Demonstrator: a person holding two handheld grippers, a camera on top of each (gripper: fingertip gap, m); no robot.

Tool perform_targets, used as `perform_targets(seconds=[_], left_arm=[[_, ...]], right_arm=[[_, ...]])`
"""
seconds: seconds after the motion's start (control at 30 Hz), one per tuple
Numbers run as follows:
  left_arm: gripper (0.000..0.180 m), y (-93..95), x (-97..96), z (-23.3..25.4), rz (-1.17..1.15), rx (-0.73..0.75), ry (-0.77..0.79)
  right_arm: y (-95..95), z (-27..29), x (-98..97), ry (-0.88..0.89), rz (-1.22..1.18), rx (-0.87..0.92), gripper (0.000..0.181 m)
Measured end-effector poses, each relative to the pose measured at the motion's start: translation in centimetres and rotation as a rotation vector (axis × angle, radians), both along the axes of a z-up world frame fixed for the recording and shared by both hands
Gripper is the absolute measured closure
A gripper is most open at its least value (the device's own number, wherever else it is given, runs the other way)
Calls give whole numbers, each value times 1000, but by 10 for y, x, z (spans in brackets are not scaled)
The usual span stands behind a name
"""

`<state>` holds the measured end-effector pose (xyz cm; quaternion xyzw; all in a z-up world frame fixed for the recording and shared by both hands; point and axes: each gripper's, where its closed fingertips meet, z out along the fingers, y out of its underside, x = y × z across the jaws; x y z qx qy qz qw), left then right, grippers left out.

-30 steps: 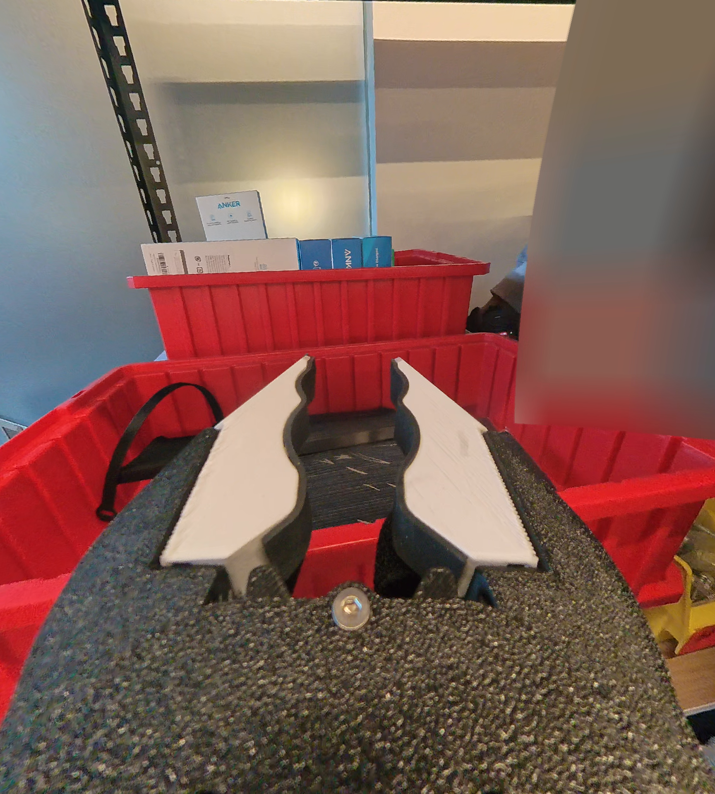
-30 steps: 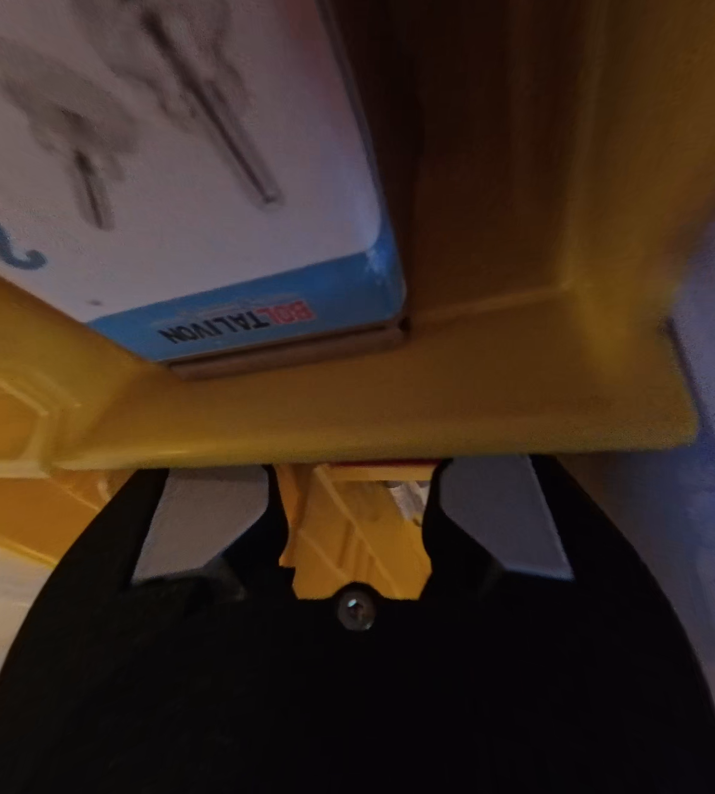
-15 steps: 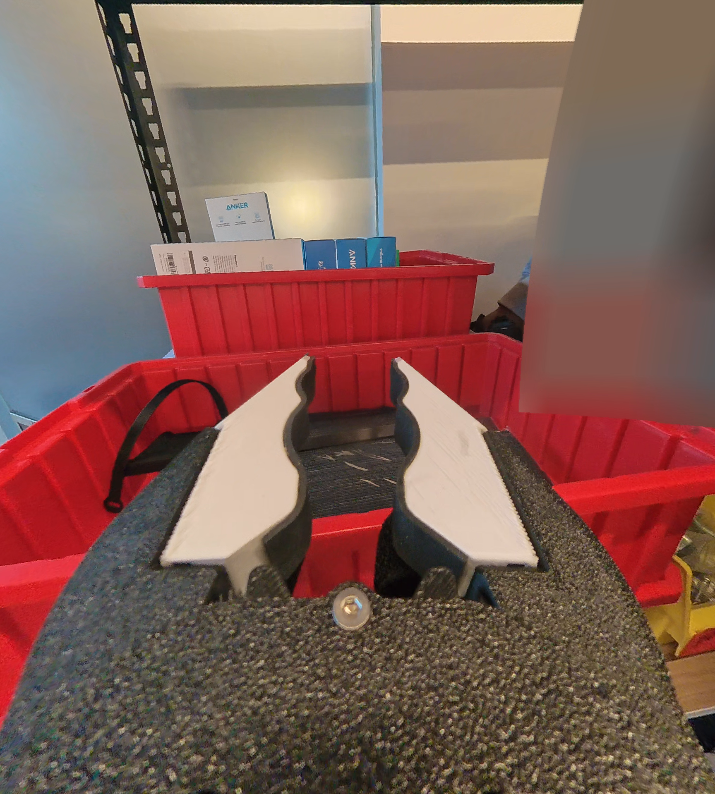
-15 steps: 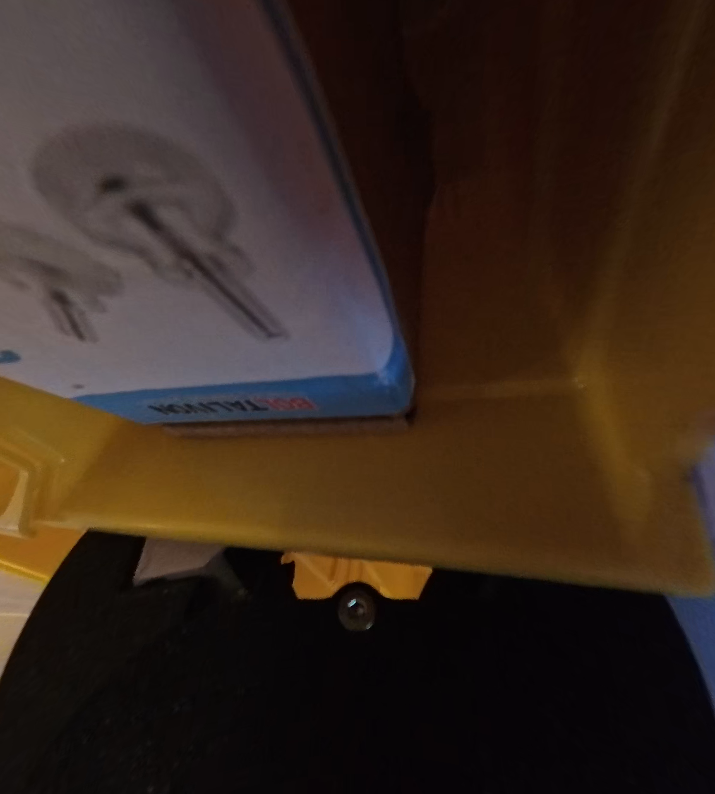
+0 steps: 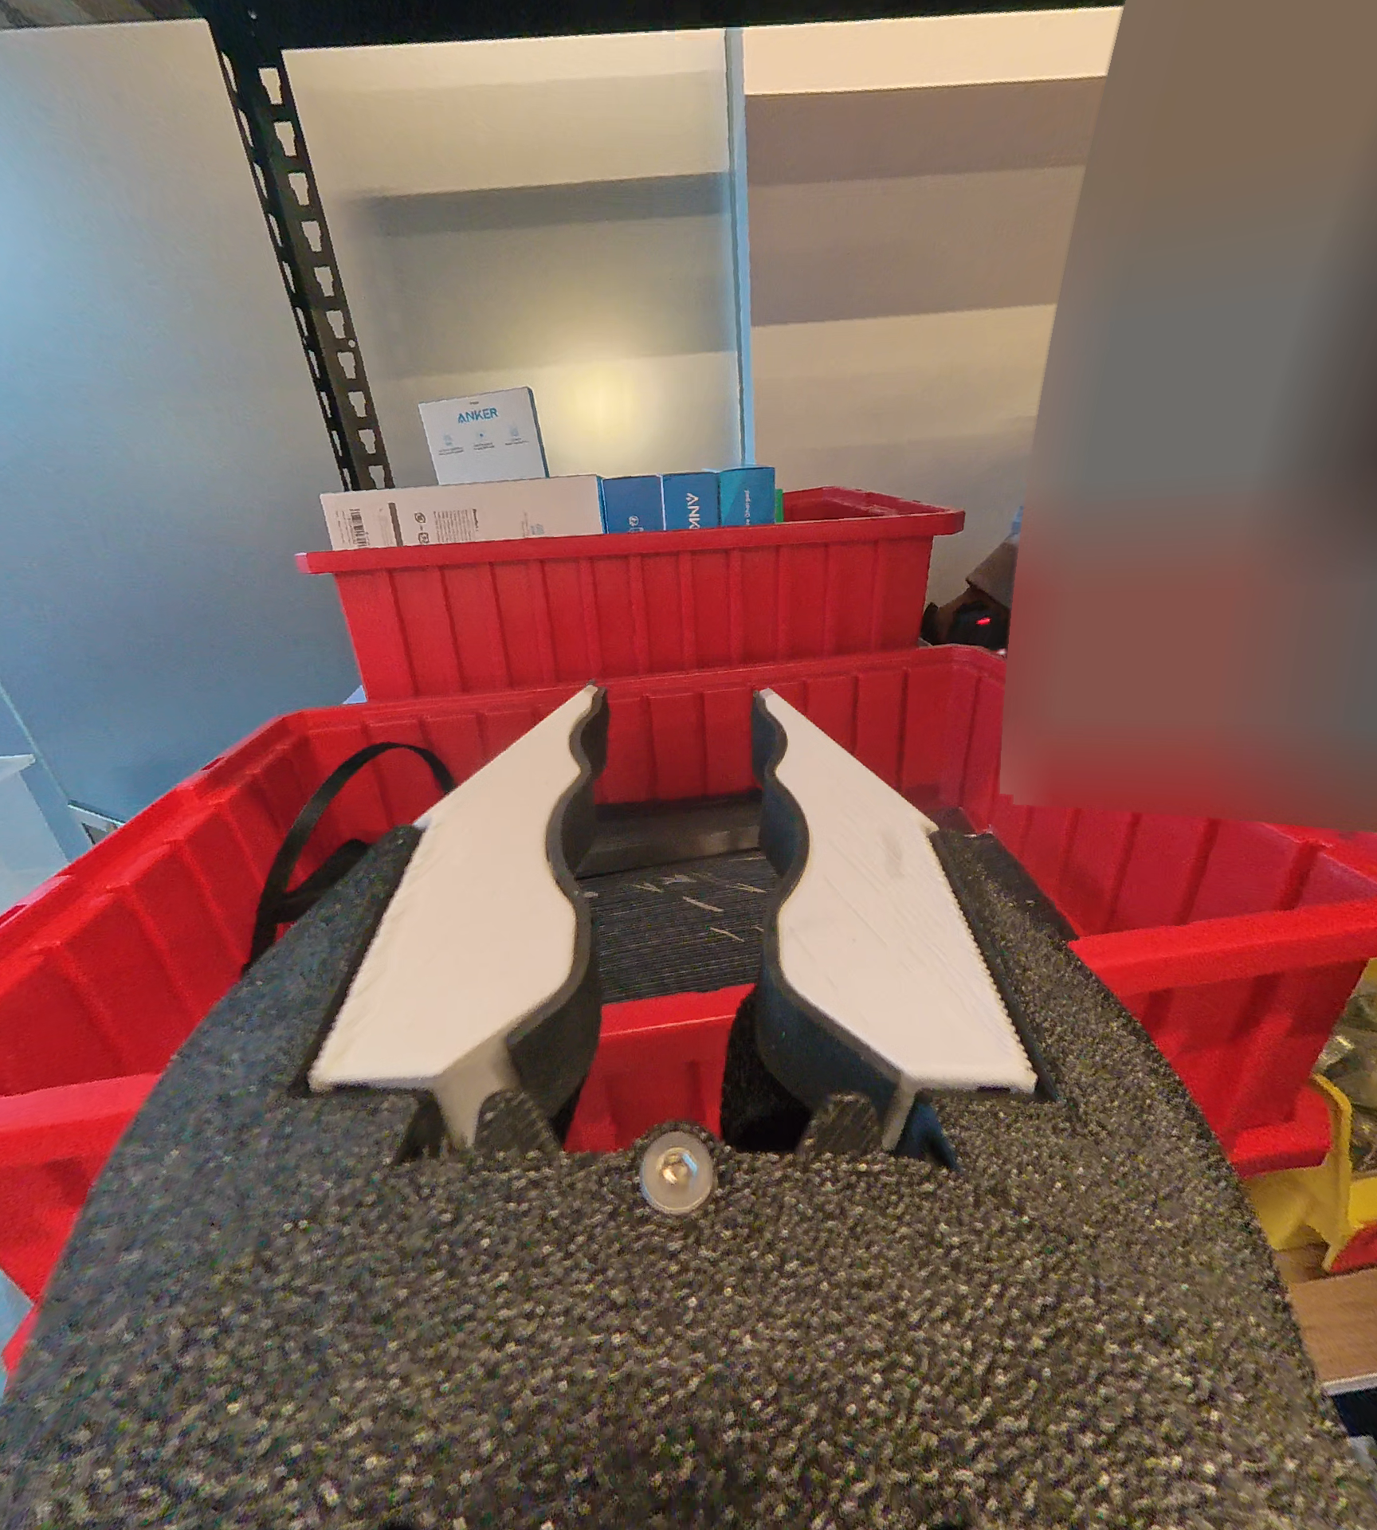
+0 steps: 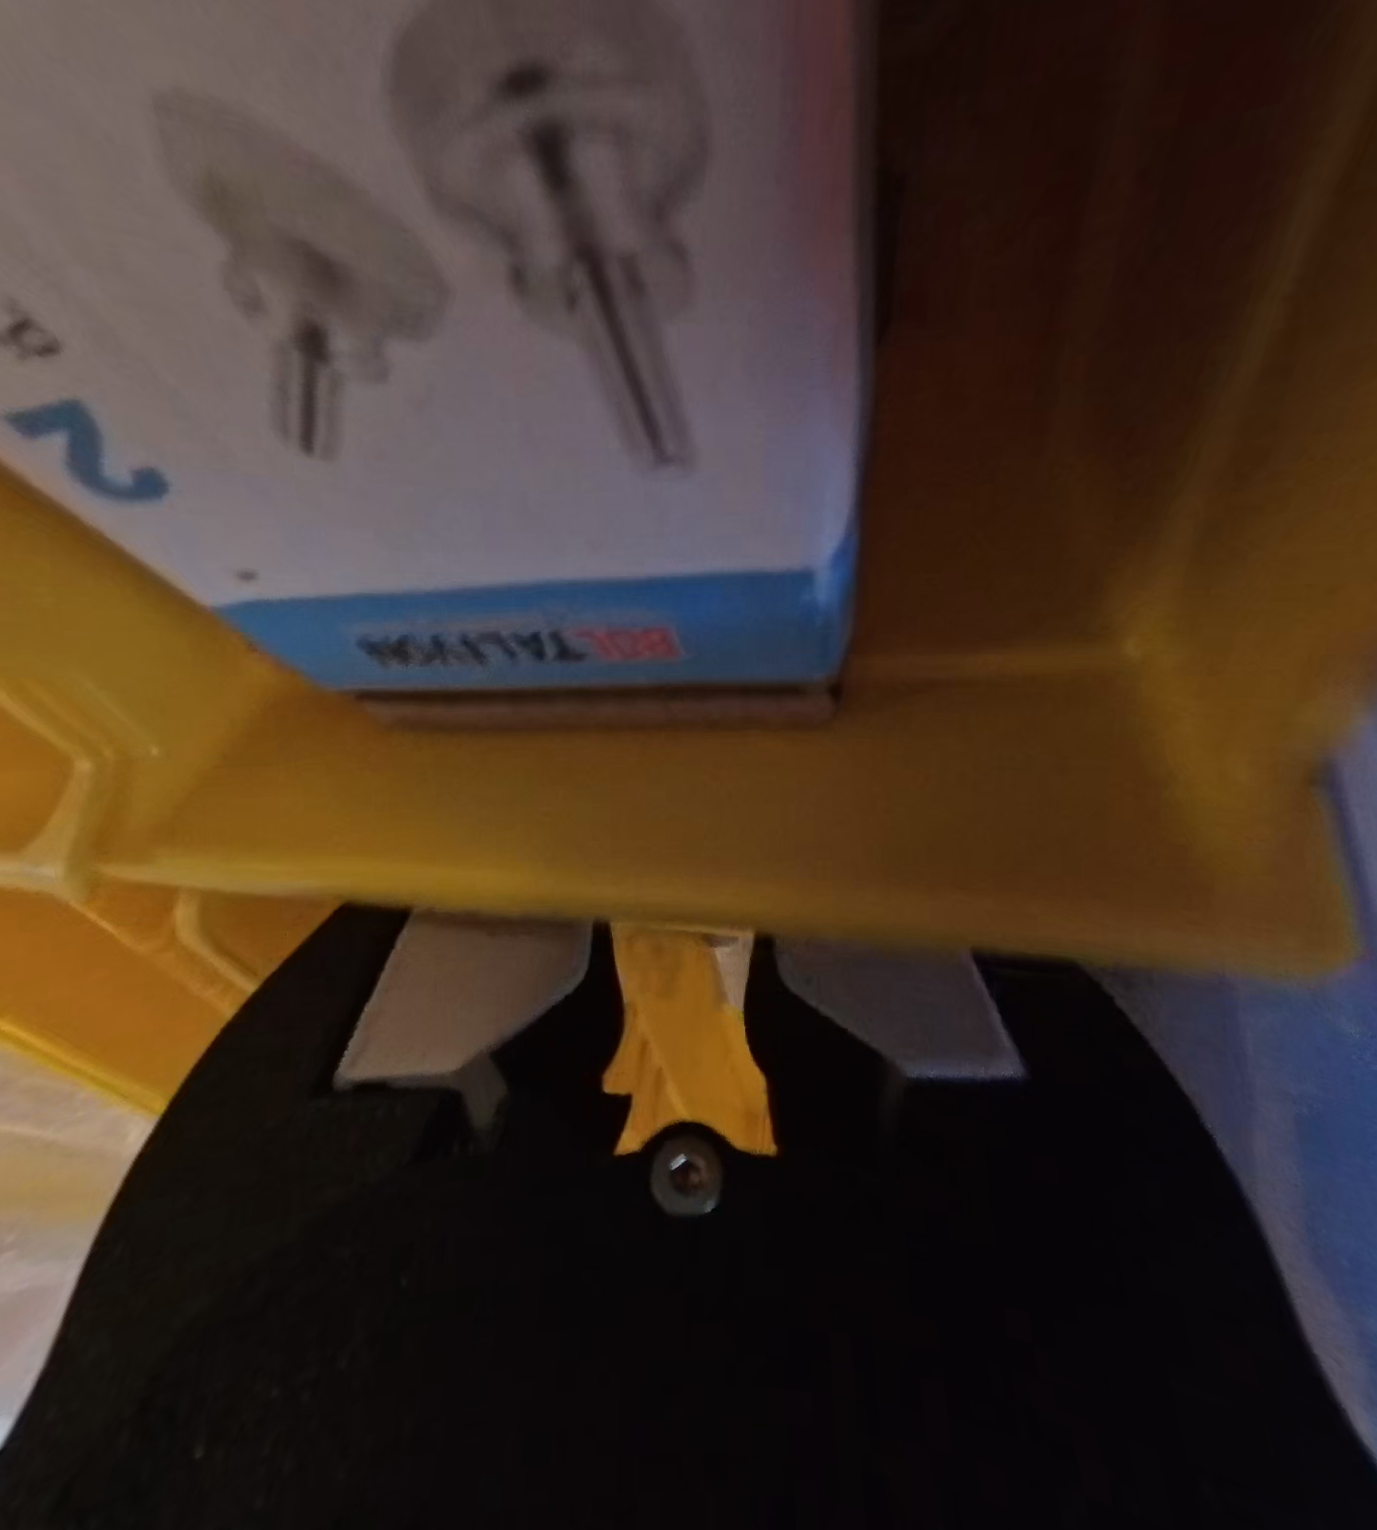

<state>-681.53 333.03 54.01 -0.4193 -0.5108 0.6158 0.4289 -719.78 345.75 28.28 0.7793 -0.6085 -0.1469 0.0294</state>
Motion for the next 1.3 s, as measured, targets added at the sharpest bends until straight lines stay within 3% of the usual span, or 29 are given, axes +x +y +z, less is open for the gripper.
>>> perform_targets(seconds=[0.03, 0.2, 0.9, 1.3], left_arm=[[148, 0, 0, 0, 1, -2, 0], [147, -4, -1, -1, -2, 2, 10], [148, 3, 7, 9, -45, -27, 93], [148, 52, -12, 31, -245, -116, 79]], right_arm=[[-2, 3, -3, 9, -4, -8, 159], [-3, 13, 2, -28, -6, -39, 169], [-10, 95, -10, -112, -187, -282, 170], [9, 206, 39, -96, -259, -534, 170]])
